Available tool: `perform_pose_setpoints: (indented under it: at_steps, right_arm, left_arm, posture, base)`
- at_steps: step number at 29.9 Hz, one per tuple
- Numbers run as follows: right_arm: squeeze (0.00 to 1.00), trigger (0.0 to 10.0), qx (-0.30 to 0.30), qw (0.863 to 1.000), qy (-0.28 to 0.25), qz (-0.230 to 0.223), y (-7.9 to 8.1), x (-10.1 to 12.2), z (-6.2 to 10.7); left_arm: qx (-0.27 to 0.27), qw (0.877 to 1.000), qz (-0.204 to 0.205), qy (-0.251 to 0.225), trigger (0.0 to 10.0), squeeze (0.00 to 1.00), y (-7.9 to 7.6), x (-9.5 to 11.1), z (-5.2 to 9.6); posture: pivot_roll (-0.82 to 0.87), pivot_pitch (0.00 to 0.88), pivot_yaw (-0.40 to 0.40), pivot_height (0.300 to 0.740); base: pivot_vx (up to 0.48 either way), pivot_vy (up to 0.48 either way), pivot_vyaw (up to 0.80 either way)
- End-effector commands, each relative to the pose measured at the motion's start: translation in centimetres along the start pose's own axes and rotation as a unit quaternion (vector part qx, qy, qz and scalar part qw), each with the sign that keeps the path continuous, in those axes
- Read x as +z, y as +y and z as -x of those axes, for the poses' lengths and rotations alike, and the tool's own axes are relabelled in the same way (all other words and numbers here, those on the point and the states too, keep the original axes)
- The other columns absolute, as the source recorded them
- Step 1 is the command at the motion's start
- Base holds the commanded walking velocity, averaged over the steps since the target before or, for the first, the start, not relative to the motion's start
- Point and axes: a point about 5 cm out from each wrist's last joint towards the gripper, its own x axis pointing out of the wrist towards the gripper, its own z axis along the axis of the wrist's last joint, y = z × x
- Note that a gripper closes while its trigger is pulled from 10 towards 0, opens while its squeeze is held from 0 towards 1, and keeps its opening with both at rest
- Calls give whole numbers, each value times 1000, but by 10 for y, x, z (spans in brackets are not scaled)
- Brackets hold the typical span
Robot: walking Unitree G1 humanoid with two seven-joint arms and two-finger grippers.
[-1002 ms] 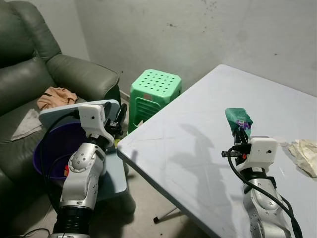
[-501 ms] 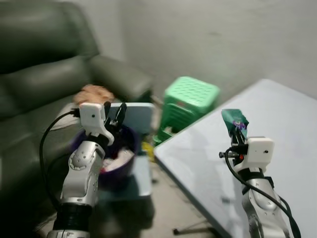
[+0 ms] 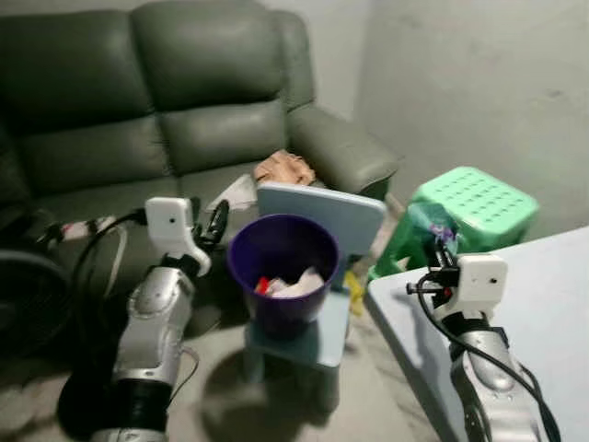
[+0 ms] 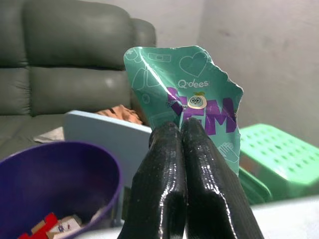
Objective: Picking trash to rubbish bin
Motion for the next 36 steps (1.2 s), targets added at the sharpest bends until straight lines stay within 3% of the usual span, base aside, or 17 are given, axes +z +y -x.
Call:
perform_pose_setpoints:
  at_steps: [1, 4, 16, 36]
  right_arm:
    - [0, 10000, 10, 1000, -10, -14, 6, 4, -2]
    - [0, 10000, 24, 999, -6, -36, 8, 3, -1]
    - [0, 10000, 56, 998, 1, -36, 13, 2, -1]
    - [0, 10000, 73, 997, 6, -30, 17, 1, -2]
  left_arm:
    - [14, 1000, -11, 0, 10000, 0, 9, 4, 1]
    - [10, 1000, -7, 6, 10000, 0, 8, 2, 2]
    - [9, 1000, -5, 2, 10000, 0, 7, 2, 4]
    - [-1, 1000, -2, 0, 10000, 0, 4, 4, 1]
  posture:
    - [-62, 0, -40, 740]
    - [-59, 0, -43, 740]
    - [-54, 0, -50, 740]
    - [-59, 0, -44, 740]
  base:
    - [0, 0, 0]
    - [0, 0, 0]
    - [0, 0, 0]
    - [397, 0, 0]
